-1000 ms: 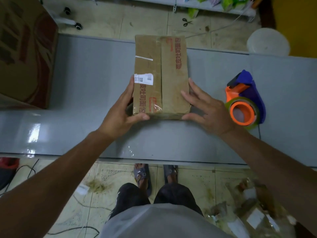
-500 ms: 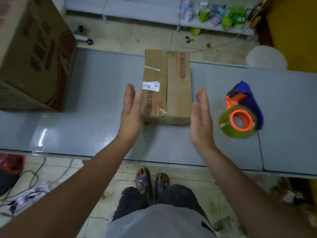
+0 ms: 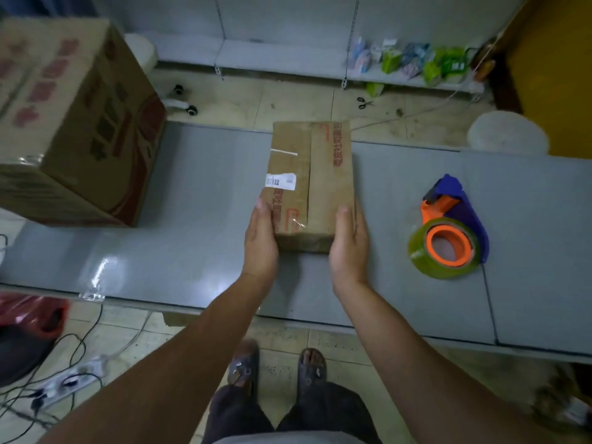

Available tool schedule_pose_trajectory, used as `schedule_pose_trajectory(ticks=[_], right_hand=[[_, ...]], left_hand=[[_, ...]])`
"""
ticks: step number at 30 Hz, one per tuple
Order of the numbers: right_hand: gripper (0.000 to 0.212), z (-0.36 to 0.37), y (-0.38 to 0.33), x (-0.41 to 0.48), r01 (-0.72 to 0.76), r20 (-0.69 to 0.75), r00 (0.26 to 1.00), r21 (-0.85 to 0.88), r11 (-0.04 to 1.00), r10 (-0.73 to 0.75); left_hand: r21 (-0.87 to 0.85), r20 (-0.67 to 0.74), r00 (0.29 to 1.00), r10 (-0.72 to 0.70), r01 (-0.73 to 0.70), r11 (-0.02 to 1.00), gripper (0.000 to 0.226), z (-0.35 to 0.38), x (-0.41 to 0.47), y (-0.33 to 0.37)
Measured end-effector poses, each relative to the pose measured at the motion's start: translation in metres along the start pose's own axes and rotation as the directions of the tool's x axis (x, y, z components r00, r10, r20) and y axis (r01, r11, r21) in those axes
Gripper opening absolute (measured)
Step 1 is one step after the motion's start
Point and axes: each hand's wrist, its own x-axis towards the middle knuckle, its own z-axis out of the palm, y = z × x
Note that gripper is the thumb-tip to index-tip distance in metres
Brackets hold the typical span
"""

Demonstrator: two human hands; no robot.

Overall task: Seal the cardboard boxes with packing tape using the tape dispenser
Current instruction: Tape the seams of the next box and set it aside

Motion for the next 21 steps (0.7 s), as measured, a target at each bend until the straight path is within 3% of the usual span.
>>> schedule_pose_trajectory(ticks=[4,9,12,16,19,21], right_hand=[[0.059,0.004,-0.055,-0.010,0.018,0.099,0.995,0.012,1.000,-0.019],[0.098,0.023,-0.096,-0.039,0.255,0.231,0.949,-0.163,0.953,-0.214],[0.096,0.031,-0.098,-0.038,0.342,0.228,0.934,-0.355,0.870,-0.275],[0.098,0.037,-0.105,-0.035,0.482,0.259,0.875,-0.536,0.693,-0.408],[0.085,0.050,-0.109,-0.037,0.490,0.221,0.868,-0.529,0.693,-0.445],[0.074,0.064,-0.114,-0.042,0.475,0.195,0.877,-0.481,0.737,-0.438]], left_hand=[[0.009,0.202,0.977,0.070,-0.073,0.997,0.076,-0.021,-0.011,0.048],[0.071,0.239,0.941,0.238,-0.261,0.963,0.084,-0.057,-0.003,0.105],[0.213,0.265,0.930,0.253,-0.313,0.926,0.098,-0.079,0.006,0.117],[0.297,0.266,0.916,0.299,-0.373,0.879,0.080,-0.099,0.012,0.120],[0.177,0.271,0.906,0.325,-0.379,0.908,0.086,-0.103,0.009,0.129],[0.083,0.258,0.909,0.328,-0.360,0.929,0.077,-0.107,0.010,0.140]])
